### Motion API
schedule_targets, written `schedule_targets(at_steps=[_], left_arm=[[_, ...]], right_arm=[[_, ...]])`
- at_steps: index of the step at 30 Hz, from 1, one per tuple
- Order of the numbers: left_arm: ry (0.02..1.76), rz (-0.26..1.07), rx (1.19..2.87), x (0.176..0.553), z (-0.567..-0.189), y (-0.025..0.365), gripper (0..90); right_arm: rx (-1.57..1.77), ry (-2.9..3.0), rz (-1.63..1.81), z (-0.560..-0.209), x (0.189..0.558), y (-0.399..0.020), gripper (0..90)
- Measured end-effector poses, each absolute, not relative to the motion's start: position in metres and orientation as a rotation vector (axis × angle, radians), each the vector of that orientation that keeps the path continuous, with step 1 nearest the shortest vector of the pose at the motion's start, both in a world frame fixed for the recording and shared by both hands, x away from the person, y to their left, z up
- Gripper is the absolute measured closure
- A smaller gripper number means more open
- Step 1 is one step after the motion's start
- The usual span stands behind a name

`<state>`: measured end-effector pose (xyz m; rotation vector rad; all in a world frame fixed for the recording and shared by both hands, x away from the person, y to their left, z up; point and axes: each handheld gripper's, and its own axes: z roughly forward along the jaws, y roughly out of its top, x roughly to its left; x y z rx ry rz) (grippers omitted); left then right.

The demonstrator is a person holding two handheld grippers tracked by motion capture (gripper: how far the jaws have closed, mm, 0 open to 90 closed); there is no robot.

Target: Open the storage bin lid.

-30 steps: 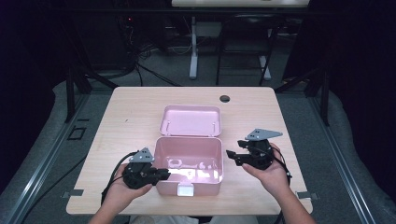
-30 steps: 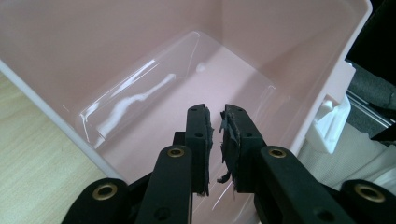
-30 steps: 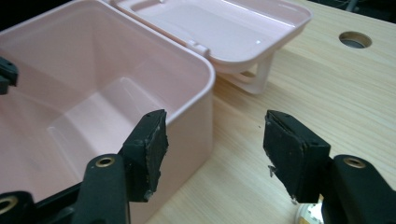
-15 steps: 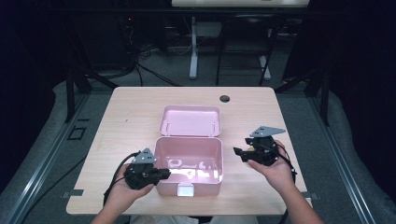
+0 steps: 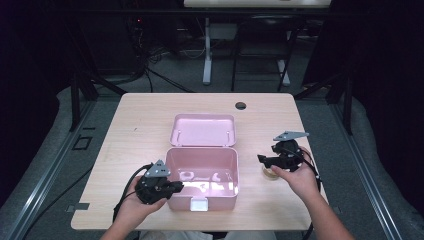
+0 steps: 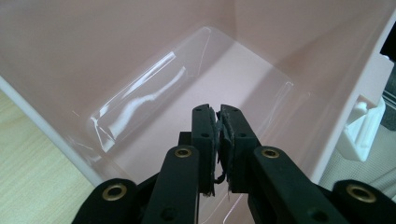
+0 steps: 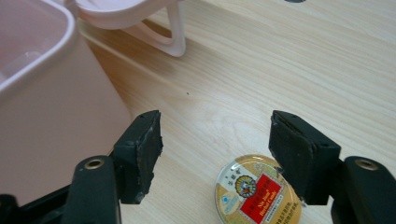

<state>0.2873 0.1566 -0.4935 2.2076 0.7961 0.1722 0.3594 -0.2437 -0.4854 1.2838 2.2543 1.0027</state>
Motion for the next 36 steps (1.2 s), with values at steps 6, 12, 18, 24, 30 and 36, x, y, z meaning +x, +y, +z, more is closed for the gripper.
schedule_targets(at_steps=[6, 12, 18, 24, 30, 36], left_arm=[[0.803, 0.172, 2.201, 0.287, -0.494, 0.157, 84.7], [0.813, 0.143, 2.183, 0.289, -0.494, 0.159, 84.6], [0.813, 0.147, 2.178, 0.288, -0.494, 0.158, 84.6], [0.814, 0.147, 2.180, 0.288, -0.494, 0.158, 84.7], [0.811, 0.150, 2.184, 0.288, -0.494, 0.158, 84.3], [0.811, 0.149, 2.190, 0.288, -0.494, 0.158, 84.2]], right_arm=[[1.312, 2.270, 0.960, -0.488, 0.365, -0.247, 30.3], [1.341, 2.300, 0.908, -0.491, 0.373, -0.250, 27.2], [1.383, 2.337, 0.840, -0.496, 0.380, -0.251, 26.8], [1.432, 2.394, 0.733, -0.501, 0.388, -0.250, 25.7], [1.474, 2.422, 0.654, -0.505, 0.395, -0.248, 25.4], [1.520, 2.439, 0.572, -0.507, 0.400, -0.243, 25.2]])
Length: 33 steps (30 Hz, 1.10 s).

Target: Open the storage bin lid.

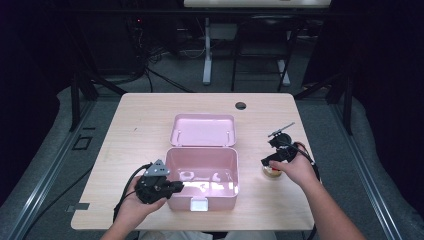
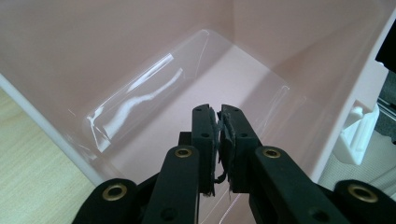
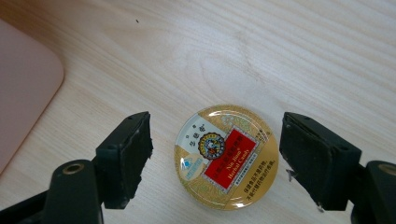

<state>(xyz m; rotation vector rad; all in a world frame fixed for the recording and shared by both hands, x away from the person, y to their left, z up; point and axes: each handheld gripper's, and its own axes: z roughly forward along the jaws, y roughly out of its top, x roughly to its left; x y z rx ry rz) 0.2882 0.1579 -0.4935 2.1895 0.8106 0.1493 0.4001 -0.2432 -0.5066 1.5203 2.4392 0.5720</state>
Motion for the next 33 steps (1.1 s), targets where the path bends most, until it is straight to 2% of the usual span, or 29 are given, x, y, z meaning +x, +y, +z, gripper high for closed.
schedule_targets(at_steps=[33], left_arm=[[0.810, 0.149, 2.188, 0.288, -0.494, 0.158, 84.5]], right_arm=[[1.657, 2.514, 0.293, -0.530, 0.422, -0.240, 17.4]])
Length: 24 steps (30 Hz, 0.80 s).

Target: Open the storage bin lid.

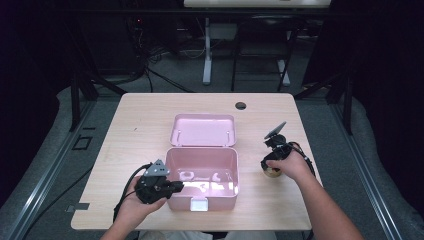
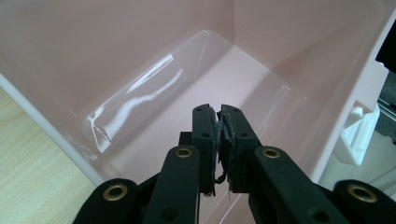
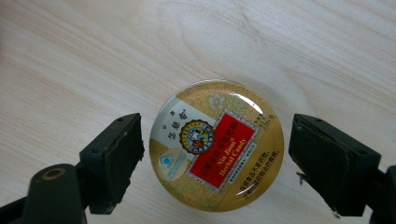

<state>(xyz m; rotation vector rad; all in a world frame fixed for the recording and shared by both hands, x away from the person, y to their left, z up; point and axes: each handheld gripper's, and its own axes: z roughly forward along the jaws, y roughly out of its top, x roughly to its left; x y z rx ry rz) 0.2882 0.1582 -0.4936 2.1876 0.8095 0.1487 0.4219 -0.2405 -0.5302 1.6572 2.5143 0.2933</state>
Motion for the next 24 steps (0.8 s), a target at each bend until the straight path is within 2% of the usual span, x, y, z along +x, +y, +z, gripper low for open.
schedule_targets(at_steps=[24], left_arm=[[0.812, 0.152, 2.184, 0.288, -0.494, 0.158, 84.8]], right_arm=[[1.698, 2.567, 0.207, -0.546, 0.427, -0.240, 16.6]])
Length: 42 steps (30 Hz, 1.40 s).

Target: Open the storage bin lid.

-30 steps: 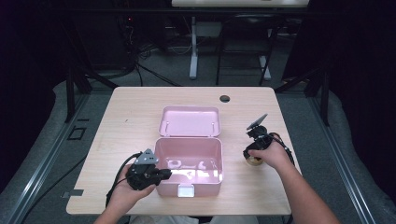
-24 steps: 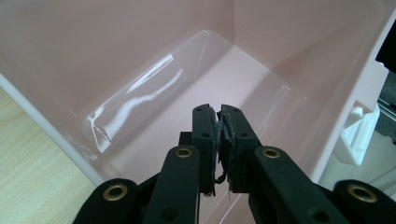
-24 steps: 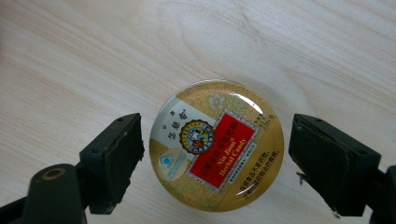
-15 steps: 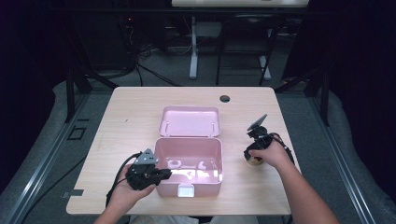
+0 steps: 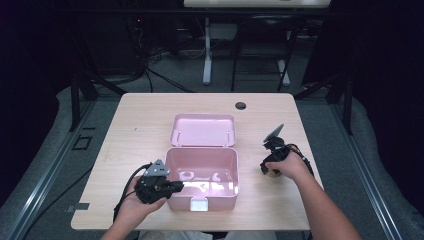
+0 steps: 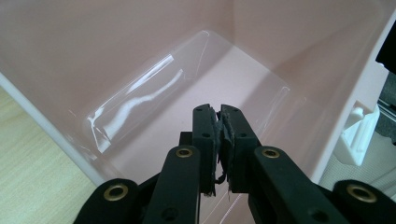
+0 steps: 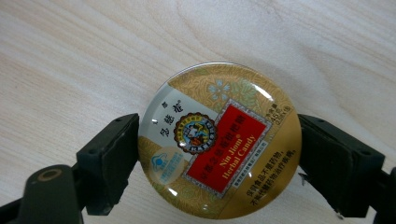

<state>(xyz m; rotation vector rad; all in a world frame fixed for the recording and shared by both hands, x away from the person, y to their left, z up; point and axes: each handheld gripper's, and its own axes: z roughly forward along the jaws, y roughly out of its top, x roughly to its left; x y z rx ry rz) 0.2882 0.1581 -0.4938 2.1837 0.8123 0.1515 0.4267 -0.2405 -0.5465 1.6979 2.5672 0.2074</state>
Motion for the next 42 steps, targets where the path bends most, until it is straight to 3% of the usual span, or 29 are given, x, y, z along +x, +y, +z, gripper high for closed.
schedule_targets(at_steps=[42], left_arm=[[0.810, 0.144, 2.184, 0.2884, -0.4936, 0.1584, 84.4]], right_arm=[[1.698, 2.590, 0.115, -0.5527, 0.4325, -0.2354, 19.8]])
